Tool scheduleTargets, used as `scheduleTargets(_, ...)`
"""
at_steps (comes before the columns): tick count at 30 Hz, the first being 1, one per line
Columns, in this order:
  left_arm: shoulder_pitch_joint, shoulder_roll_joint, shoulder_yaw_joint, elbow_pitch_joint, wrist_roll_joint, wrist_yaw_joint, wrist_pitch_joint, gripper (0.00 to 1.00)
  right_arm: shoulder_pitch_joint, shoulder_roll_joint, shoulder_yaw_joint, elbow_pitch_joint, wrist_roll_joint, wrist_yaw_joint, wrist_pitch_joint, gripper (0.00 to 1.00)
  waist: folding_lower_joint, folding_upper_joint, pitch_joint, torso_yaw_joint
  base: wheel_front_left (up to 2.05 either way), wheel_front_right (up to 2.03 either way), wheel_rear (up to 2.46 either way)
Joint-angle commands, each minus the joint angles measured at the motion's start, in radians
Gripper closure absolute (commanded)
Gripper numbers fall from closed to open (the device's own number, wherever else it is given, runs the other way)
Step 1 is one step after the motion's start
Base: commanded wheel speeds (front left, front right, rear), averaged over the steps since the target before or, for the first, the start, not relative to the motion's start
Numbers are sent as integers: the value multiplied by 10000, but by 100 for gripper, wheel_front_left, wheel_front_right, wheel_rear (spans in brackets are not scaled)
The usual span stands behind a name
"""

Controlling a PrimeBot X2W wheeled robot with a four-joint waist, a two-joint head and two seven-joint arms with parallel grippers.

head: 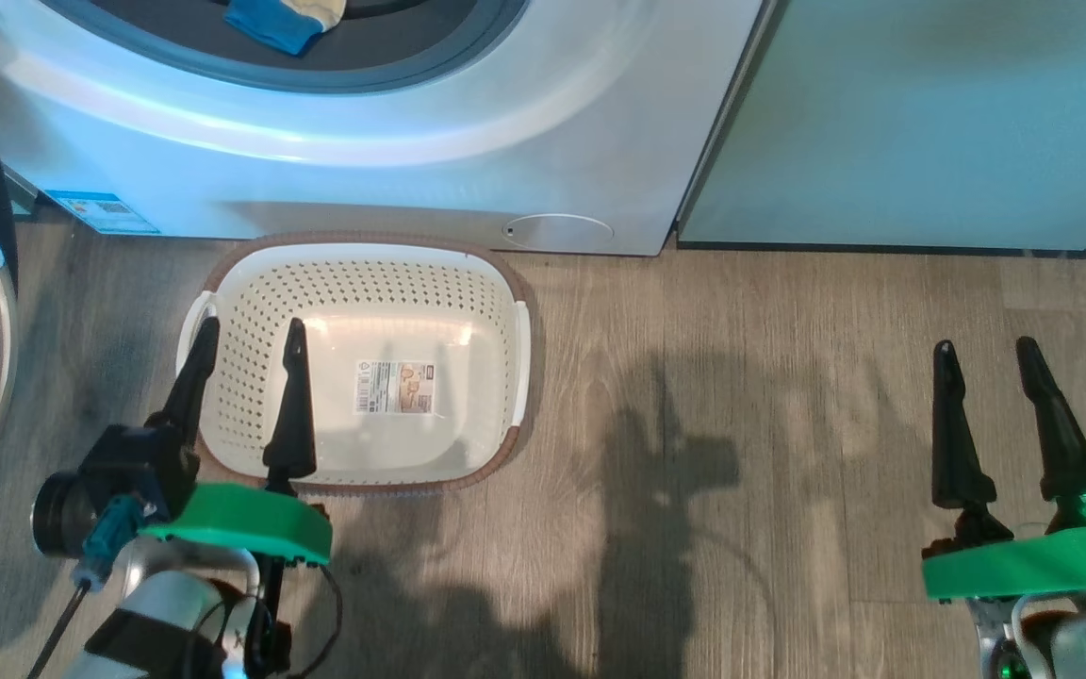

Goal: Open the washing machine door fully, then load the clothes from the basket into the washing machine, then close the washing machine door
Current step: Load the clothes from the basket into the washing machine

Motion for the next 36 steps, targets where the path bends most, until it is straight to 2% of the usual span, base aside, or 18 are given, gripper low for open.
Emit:
scheduleTargets(1,-183,158,405,-255,-138,-39,-38,0,104,-96,217,-304,-48,-29,-65,0,1,-1,16,-5,0,0,0)
scheduleTargets(14,-942,222,412,-19,-267,-272,90,0,-137,-96,296,-485,174,-29,-65,0,1,-1,715,-251,0,0,0)
scheduleTargets(20,-1657,383,488,126,-541,-620,379,0,-423,-96,302,-572,454,-29,-65,0,1,-1,1414,-468,0,0,0)
scheduleTargets(28,-2999,1002,749,443,-733,-977,1173,0,-846,-96,301,-614,907,-29,-65,0,1,-1,2206,-793,0,0,0)
scheduleTargets(36,-4883,2024,1008,902,-1085,-1377,2992,0,-1300,-96,545,-485,1521,-29,-65,0,1,-1,2686,-1366,0,0,0)
